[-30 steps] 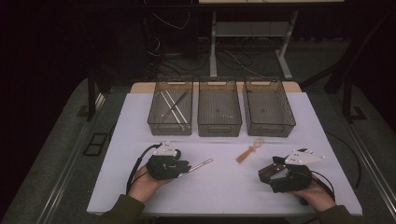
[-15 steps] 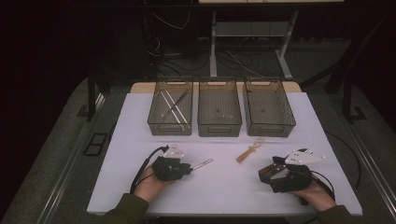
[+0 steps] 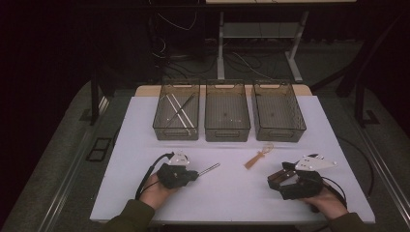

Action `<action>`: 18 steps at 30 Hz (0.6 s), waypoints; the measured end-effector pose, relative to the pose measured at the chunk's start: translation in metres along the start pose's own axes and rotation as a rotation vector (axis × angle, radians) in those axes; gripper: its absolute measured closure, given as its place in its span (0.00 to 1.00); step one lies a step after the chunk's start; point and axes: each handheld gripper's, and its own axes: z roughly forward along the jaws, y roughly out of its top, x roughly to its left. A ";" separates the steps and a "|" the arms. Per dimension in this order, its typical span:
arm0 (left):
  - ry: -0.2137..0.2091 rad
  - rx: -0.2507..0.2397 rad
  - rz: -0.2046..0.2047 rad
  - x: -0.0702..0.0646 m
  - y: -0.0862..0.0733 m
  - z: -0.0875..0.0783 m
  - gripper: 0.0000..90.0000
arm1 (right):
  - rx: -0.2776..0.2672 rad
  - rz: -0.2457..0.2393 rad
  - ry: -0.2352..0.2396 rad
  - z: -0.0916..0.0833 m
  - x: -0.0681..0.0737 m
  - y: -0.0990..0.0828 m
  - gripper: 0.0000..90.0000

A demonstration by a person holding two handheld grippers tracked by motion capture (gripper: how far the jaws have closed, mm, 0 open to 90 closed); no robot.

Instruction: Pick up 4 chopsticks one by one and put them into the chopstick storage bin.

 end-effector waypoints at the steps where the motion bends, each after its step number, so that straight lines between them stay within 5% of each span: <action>1: -0.001 0.000 -0.003 0.001 0.000 0.000 0.94 | 0.001 0.001 0.000 0.000 0.000 0.000 0.11; 18: 0.000 0.010 -0.074 0.001 0.006 -0.004 0.95 | -0.002 -0.004 -0.001 0.000 0.000 0.000 0.11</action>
